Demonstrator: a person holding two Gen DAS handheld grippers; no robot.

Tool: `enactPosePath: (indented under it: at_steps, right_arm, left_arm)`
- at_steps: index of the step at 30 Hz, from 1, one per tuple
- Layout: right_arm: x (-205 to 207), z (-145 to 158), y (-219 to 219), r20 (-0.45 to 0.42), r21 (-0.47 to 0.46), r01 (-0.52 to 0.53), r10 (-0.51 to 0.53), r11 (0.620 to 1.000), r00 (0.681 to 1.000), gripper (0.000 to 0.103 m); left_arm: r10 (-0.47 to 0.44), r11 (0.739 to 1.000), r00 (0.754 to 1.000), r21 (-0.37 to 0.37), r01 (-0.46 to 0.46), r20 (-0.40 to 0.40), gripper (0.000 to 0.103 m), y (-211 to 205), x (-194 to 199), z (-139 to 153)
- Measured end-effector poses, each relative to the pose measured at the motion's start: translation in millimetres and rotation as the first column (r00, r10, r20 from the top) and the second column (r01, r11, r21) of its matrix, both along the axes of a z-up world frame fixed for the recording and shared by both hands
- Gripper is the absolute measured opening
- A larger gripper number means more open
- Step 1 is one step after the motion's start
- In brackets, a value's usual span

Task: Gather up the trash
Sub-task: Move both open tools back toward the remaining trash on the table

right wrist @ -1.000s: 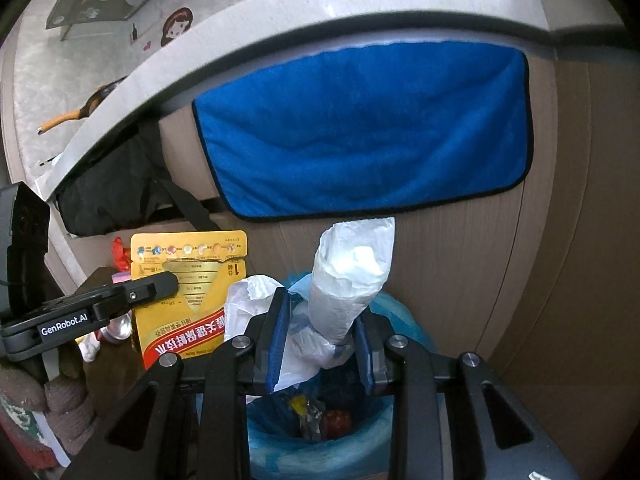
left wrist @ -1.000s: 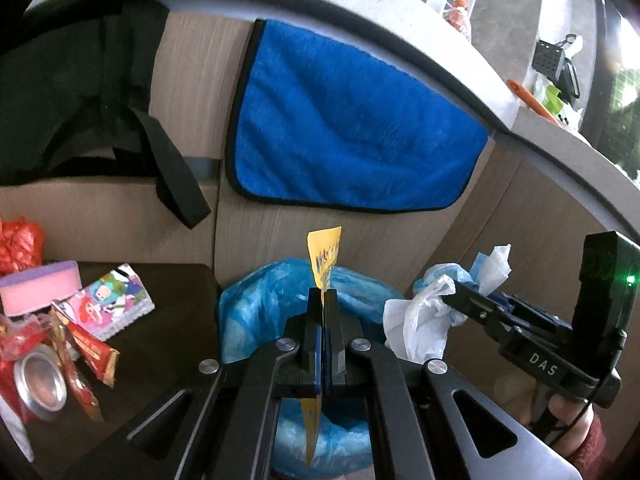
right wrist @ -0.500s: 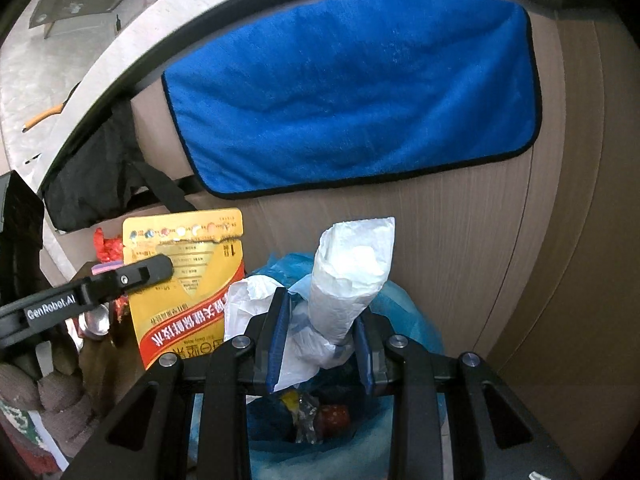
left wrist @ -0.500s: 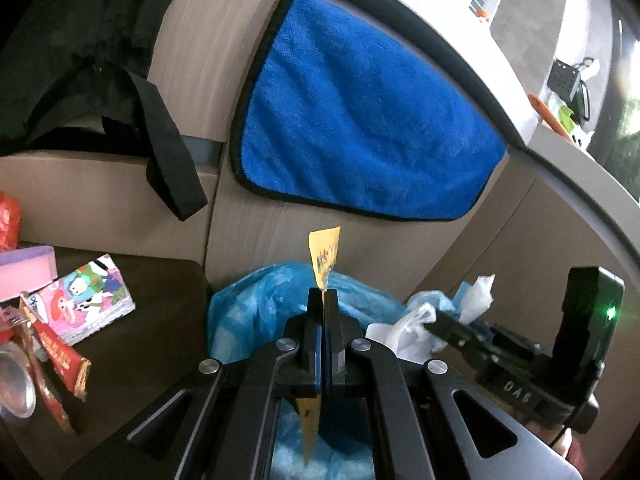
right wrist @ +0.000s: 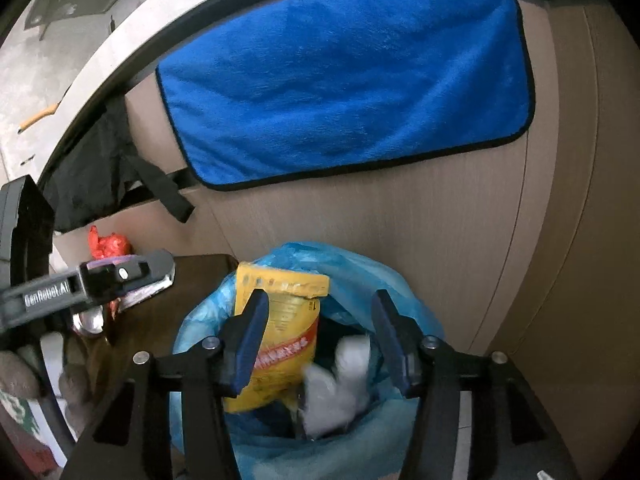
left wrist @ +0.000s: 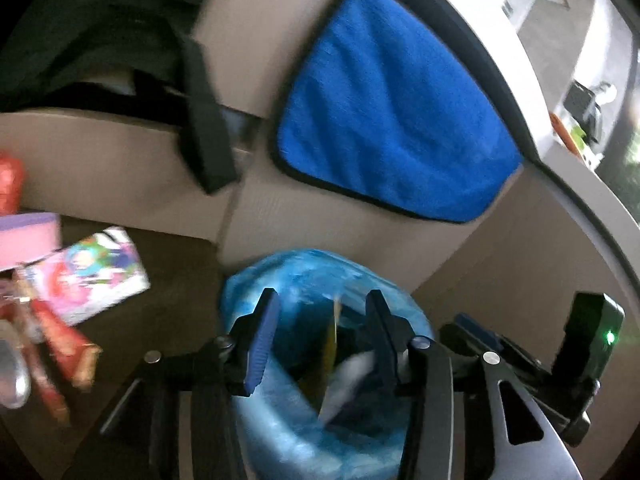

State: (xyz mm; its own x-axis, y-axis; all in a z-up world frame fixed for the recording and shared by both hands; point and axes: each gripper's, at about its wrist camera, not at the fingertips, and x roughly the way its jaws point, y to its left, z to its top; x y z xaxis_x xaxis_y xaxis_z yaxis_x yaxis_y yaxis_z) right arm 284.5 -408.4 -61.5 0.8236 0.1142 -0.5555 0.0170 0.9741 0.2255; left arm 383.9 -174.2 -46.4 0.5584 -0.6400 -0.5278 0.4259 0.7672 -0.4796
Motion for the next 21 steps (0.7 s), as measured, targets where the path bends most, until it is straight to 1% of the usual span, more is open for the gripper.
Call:
enactPosePath:
  at_steps: [5,8,11,13,16,18,19,21]
  right_arm:
    - [-13,9,7,0.009,-0.003,0.004,-0.004,1.000,1.000,0.051]
    - [-22,17,14,0.012,-0.007,0.005,-0.005,1.000,1.000,0.051]
    - [-29,26,26,0.017,-0.020,-0.004,0.005,1.000,1.000,0.051]
    - [-33,34,42,0.029,-0.046,-0.010,0.012,0.999,1.000,0.051]
    - [-38,46,68,0.058,-0.081,-0.040,0.045,0.996,0.997,0.051]
    - [-41,54,91,0.068,-0.103,-0.073,0.081,0.992,0.994,0.052]
    - [-42,58,102,0.073,-0.110,-0.092,0.101,0.990,0.992,0.054]
    - [-43,64,123,0.080,-0.122,-0.129,0.140,0.984,0.987,0.056]
  left_arm:
    - [0.094,0.995,0.995,0.024,-0.094,0.021,0.049,38,-11,9]
    - [0.126,0.991,0.991,0.035,-0.128,0.047,0.051,66,-27,16]
    - [0.173,0.982,0.982,0.063,-0.178,0.079,0.053,98,-44,23]
    - [0.213,0.972,0.972,0.077,-0.220,0.094,0.053,125,-54,25]
    - [0.280,0.954,0.954,0.078,-0.289,0.111,0.053,165,-69,29]
    - [0.325,0.937,0.937,0.090,-0.337,0.130,0.055,195,-80,32]
    - [0.340,0.930,0.930,0.096,-0.354,0.137,0.055,205,-84,31]
    - [0.389,0.908,0.909,0.107,-0.406,0.146,0.055,235,-92,30]
